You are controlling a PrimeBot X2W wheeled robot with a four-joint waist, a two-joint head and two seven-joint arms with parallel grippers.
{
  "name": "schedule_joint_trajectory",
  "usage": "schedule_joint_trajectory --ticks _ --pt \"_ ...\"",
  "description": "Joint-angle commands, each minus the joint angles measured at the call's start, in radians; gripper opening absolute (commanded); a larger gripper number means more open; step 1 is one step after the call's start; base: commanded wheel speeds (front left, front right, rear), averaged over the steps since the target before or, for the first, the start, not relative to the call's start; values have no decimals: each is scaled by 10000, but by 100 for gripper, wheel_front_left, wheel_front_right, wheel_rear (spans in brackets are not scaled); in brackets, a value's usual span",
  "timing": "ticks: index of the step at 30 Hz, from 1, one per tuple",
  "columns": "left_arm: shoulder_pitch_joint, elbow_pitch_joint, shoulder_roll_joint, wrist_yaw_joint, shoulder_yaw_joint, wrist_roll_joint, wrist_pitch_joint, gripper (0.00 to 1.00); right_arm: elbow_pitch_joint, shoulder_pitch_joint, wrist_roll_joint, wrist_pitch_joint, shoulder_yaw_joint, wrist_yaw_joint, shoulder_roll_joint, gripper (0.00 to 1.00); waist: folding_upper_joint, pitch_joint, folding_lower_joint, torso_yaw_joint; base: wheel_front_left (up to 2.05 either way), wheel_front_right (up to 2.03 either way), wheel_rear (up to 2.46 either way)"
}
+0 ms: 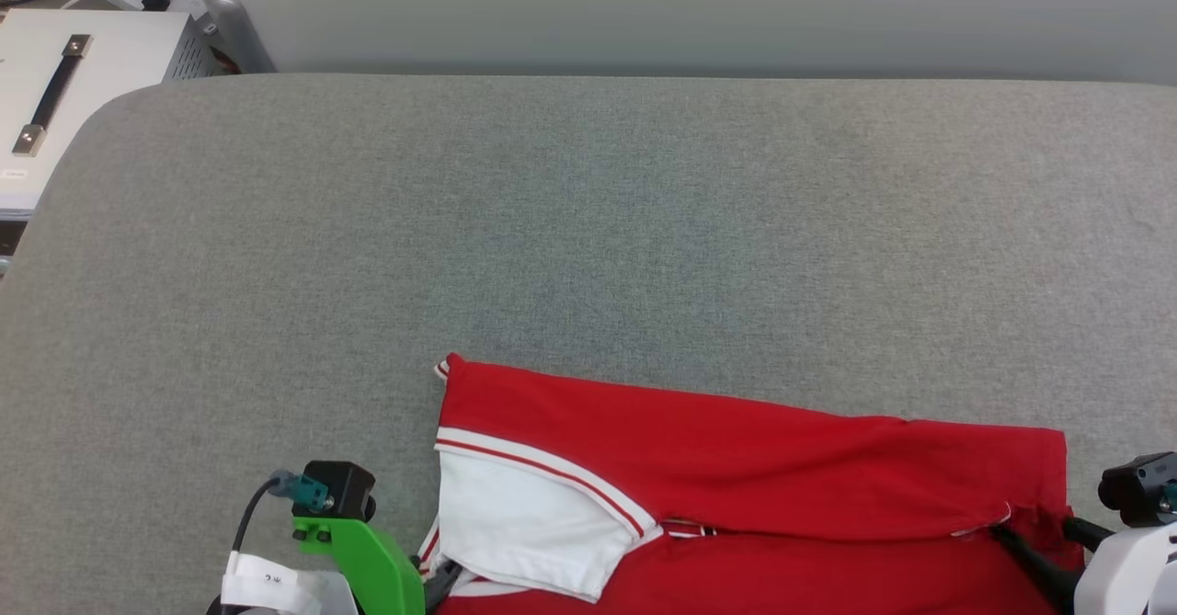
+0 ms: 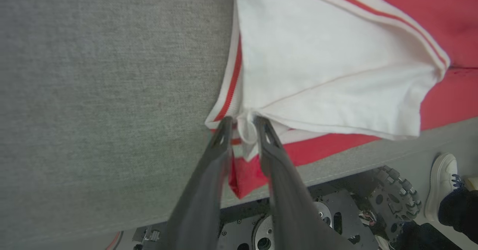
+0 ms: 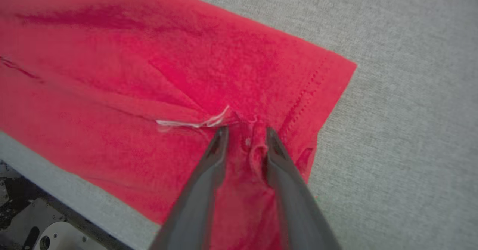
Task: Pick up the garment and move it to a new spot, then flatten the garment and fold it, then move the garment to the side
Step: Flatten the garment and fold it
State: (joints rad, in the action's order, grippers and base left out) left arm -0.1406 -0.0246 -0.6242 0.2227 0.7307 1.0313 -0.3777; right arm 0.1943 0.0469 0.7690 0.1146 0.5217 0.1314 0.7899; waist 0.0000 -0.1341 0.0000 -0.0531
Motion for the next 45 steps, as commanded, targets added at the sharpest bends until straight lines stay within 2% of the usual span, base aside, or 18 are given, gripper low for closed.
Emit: schedule_joint_trajectory --ticks 1,8,13,16,20,23,26,32,38,45 --pt "-143 -39 48 -46 -25 -91 130 100 2 144 232 70 40 -7 -43 100 0 85 0 14 0 0 0" --pt "-57 330 58 36 -466 -156 967 100 -470 -36 1384 641 -341 -7 202 100 0 506 0 59 0 0 0" --pt "-178 737 185 103 -1071 -486 2306 100 -756 -393 2275 1510 -1366 -7 152 100 0 628 0 79 0 0 0" --pt "-293 818 276 43 -1337 -800 3154 100 -823 -567 2365 2051 -2084 -7 -8 100 0 615 0 84 0 0 0" --pt "-483 670 371 -212 -1466 -1514 4456 100 -691 -712 2096 2878 -3092 -7 -604 100 0 509 0 92 0 0 0" --pt "-652 384 467 -452 -1500 -2127 5552 100 -535 -728 1689 3450 -3815 -7 -1279 100 0 368 0 69 0 0 0" --pt "-781 67 639 -584 -1622 -2738 6183 100 -345 -686 1415 4006 -4497 -7 -2050 100 0 230 0 29 0 0 0" --pt "-691 -125 1280 -848 -2538 -4077 6387 100 30 -490 445 4924 -5843 -7 -3369 100 0 -74 0 -93 0 0 0" --pt "-198 -559 2039 -1642 -3658 -4720 6391 100 220 -383 -798 5786 -6766 -7 -4227 100 0 -360 0 -221 0 0 0" --pt "-52 -1062 2750 -2578 -4538 -5498 6393 100 60 -522 -989 6768 -6987 -7 -5071 100 0 -626 0 -334 0 0 0"
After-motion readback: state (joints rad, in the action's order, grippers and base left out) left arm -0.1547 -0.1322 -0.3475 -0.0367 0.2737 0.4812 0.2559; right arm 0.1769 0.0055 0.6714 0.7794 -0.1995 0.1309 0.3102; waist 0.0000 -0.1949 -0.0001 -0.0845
